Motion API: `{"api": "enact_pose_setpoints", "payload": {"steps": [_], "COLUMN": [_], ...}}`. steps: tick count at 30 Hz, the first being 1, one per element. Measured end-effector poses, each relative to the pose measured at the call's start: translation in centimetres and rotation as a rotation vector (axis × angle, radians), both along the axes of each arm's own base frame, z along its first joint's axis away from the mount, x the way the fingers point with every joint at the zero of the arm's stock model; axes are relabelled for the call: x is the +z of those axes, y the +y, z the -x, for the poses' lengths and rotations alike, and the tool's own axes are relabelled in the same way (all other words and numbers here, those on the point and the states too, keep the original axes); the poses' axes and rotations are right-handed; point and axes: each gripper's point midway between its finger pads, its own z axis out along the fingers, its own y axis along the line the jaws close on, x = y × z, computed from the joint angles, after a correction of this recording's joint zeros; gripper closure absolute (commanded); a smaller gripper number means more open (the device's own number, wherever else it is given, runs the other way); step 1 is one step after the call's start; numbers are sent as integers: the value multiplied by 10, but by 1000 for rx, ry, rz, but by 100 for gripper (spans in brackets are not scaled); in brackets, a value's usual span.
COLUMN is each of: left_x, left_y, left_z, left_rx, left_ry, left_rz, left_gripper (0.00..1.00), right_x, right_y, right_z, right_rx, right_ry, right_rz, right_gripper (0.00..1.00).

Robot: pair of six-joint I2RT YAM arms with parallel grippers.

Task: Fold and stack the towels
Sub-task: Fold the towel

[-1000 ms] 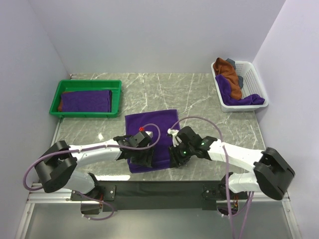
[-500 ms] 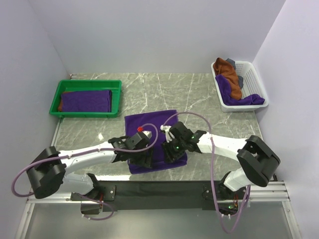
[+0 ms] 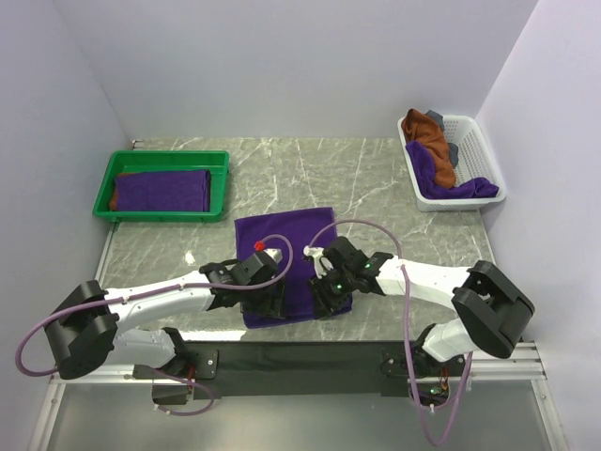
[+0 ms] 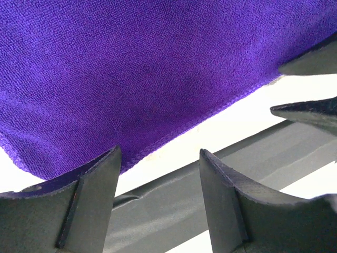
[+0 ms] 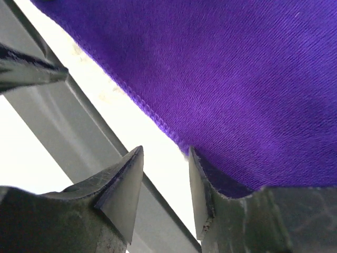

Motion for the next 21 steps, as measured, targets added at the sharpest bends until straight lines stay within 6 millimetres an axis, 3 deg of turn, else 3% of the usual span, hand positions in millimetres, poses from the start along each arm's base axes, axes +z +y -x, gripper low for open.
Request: {"api": "enact_pose_setpoints", "payload": {"steps": [7,12,21], "left_x": [0,-1,-7], "left_y": [-1,1,14], "left_z": [0,1,3], "left_rx": [39,89,177], "left_ry": [16,39,71], "left_rz": [6,1,-55], "left_gripper": [38,47,50], "right_x": [-13,-13,-13], "right_y": [-6,5,14], "right_z": [14,12,11], "right_rx": [-25,-64,-102], "right_ry": [73,111,147], "right_rz": [20,-12,-38], "right_gripper": [55,55,56]}}
